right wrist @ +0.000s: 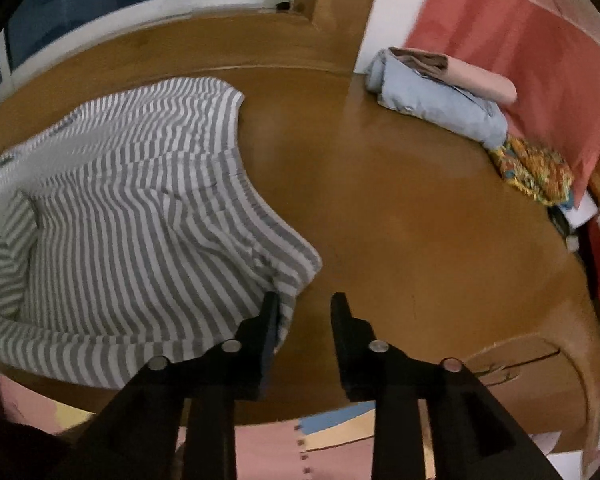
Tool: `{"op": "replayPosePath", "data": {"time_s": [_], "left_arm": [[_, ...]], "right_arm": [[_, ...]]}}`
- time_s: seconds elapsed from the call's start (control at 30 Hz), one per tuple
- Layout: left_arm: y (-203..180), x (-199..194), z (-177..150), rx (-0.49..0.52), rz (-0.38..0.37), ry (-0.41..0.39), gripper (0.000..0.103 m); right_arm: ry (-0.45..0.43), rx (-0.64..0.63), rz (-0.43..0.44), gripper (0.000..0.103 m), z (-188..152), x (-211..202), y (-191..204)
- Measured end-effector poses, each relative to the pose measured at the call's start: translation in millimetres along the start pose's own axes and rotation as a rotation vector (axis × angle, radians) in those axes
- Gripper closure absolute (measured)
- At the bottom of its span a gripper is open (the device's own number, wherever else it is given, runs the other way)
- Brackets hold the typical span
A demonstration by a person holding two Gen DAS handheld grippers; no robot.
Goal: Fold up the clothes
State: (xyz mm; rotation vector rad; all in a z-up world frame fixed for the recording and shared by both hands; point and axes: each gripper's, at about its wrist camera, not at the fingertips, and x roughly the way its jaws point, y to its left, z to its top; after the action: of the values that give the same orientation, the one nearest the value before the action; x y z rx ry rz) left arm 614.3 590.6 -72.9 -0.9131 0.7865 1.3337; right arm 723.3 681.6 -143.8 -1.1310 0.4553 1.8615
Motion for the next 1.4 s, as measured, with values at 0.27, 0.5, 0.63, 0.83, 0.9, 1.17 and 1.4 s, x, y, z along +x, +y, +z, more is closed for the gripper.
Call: {"op": "replayPosePath", "data": {"time_s": [0.27,0.5,0.63,0.83,0.9,1.17,1.4], "left_arm": [[67.4,-30.6,-29.1,-0.159,0.202,-0.018,0.049],[121.3,-31.1,-45.9,-0.302,0.328,-0.004,0.049],[133.1,-20.0,-50.2,-0.316,0.317,0.021,0.046],[138.8,1.9,-49.8,-0.262,0.396,0.07,0.034],[147.5,0.1,-52.1,-0.274,0.411,0.079,0.034],[217.1,-25.2,-91.8,-0.423,0.493,0.135,0.034],[249.3,-36.5,-111.2,-0.476,0.536,0.152,0.034]], "right_arm": [[-0.029,0.095,0.027,0.063,-1.8,-7.2,-9.5],[-0.151,0.142,0.015,0.063,14.0,-41.3,5.8],[-0.15,0.112,0.169,0.063,21.8,-51.7,41.2],[-0.037,-0.037,0.316,0.063,9.8,-25.2,130.2],[-0.001,-0.057,0.325,0.063,3.1,-14.8,151.3],[-0.015,-0.109,0.237,0.059,-7.3,-6.3,189.3],[-0.027,-0.109,0.241,0.059,-6.8,-8.2,215.5]]}}
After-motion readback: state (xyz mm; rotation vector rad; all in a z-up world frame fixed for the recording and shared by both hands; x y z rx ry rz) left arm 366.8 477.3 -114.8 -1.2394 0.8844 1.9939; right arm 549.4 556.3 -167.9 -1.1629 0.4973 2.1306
